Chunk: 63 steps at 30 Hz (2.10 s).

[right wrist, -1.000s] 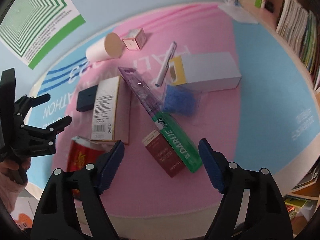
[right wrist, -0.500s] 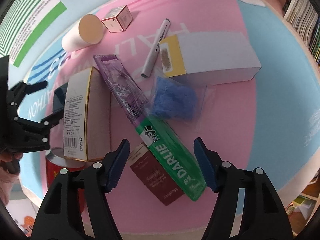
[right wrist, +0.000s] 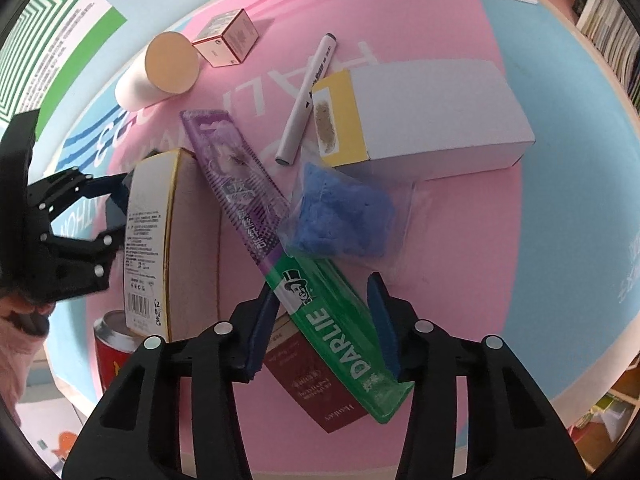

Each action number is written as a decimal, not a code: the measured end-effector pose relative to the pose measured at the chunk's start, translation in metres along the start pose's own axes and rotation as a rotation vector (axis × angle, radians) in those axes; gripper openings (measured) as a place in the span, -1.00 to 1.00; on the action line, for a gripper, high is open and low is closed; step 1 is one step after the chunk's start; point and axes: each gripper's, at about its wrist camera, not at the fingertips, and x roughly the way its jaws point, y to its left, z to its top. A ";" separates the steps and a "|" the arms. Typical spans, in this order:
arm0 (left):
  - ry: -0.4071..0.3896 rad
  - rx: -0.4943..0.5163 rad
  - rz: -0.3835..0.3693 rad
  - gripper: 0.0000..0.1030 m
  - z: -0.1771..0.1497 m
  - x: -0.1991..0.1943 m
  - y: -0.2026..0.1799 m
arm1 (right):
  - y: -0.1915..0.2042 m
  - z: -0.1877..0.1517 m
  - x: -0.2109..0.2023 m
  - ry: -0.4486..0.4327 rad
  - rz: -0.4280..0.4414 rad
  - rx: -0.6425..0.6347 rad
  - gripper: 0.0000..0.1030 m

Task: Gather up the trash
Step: 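Grasp the navy box with the left tool while the right tool grasps the DARLIE toothbrush package, then carry the navy box and toothbrush package over the teal wastebasket with both tools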

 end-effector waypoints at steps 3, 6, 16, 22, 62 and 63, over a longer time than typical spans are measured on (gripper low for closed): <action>0.004 0.002 0.001 0.08 0.003 -0.001 0.000 | 0.001 0.001 -0.005 -0.011 0.008 -0.004 -0.47; 0.004 -0.005 0.000 0.04 0.003 -0.001 0.004 | 0.001 0.002 -0.010 -0.006 0.018 -0.015 -0.77; -0.031 -0.071 0.038 0.00 -0.022 -0.041 0.014 | 0.014 -0.005 -0.026 -0.034 0.045 -0.054 -0.92; -0.067 -0.102 0.074 -0.01 -0.033 -0.067 0.020 | 0.020 -0.004 -0.044 -0.078 0.061 -0.073 -0.92; -0.230 0.533 -0.158 -0.01 -0.049 -0.137 -0.285 | -0.104 -0.319 -0.186 -0.371 -0.090 0.578 -0.92; -0.220 0.552 -0.171 -0.01 -0.052 -0.132 -0.305 | -0.114 -0.334 -0.186 -0.366 -0.089 0.600 -0.92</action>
